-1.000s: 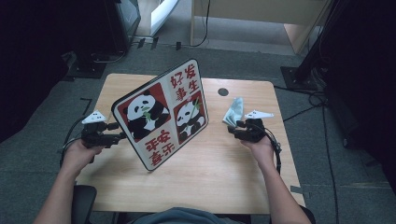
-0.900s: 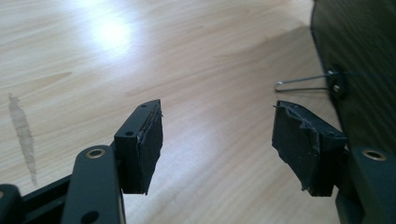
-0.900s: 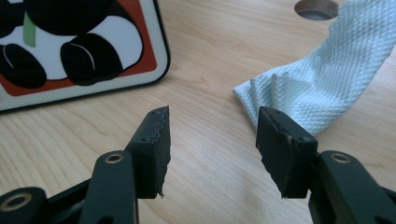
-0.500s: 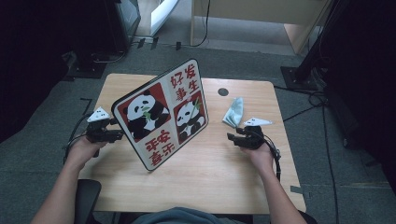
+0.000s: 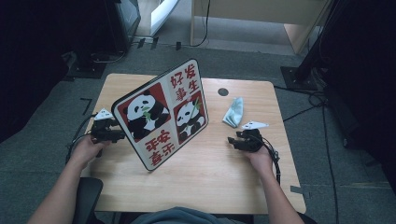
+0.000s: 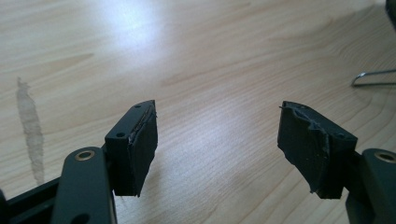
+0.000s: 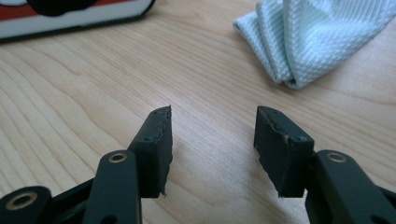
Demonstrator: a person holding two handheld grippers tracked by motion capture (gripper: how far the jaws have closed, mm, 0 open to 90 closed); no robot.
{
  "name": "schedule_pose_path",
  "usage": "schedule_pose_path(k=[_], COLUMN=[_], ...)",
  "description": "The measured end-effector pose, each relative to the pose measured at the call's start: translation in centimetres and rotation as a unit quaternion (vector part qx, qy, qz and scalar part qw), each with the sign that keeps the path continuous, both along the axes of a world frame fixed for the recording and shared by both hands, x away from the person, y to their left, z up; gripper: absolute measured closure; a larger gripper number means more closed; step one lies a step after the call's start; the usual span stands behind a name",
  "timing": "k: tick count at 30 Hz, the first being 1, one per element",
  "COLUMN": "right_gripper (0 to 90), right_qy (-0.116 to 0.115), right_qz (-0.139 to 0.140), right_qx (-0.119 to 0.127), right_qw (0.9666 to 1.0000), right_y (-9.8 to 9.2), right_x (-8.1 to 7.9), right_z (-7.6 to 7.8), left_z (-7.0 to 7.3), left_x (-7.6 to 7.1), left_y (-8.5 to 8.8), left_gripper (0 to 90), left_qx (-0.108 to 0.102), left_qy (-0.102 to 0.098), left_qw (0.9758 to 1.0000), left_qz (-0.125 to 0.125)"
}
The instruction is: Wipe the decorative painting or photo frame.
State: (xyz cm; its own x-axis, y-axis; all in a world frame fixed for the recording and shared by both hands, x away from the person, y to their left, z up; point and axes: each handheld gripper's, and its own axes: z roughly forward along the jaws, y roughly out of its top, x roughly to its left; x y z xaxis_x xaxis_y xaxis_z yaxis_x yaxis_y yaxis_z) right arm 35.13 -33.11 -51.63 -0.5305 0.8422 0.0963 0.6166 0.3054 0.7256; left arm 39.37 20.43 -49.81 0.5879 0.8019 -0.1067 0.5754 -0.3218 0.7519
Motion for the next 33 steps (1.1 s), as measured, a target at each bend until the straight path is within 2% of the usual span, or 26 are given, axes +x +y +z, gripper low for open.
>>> schedule_pose_path(k=[5,7,10,12,14,16,33], right_gripper=[45.1,43.6,39.3,35.4,33.4,31.1,13.1], right_qy=[-0.009,-0.014,-0.03,-0.034,-0.033,-0.032,-0.024], right_qz=[0.005,0.01,0.015,0.006,0.005,0.005,0.028], right_qx=[0.003,0.0,-0.019,-0.016,-0.015,-0.016,-0.025], right_qw=[0.9999,0.9999,0.9993,0.9993,0.9993,0.9993,0.999], right_y=[0.0,0.1,0.4,0.6,0.7,0.7,1.0], right_x=[0.0,-0.1,-0.2,-0.2,-0.3,-0.2,-0.2], right_z=[-0.2,-0.3,-0.5,-0.6,-0.7,-0.7,-0.8], left_z=[-0.6,-0.7,-0.8,-0.8,-0.9,-1.1,-1.3], left_x=[0.1,0.1,0.0,0.0,0.0,0.1,0.0], left_y=[-0.2,-0.2,-0.3,-0.4,-0.3,-0.5,-0.5], left_gripper=[27.8,27.9,27.6,27.6,27.4,26.9,22.8], left_qx=[0.008,0.014,0.017,0.019,0.023,0.027,0.028], left_qy=[0.021,0.023,0.022,0.027,0.031,0.035,0.029], left_qw=[0.9997,0.9996,0.9996,0.9994,0.9992,0.999,0.9992], left_qz=[-0.005,-0.008,-0.012,-0.012,-0.011,0.004,-0.001])
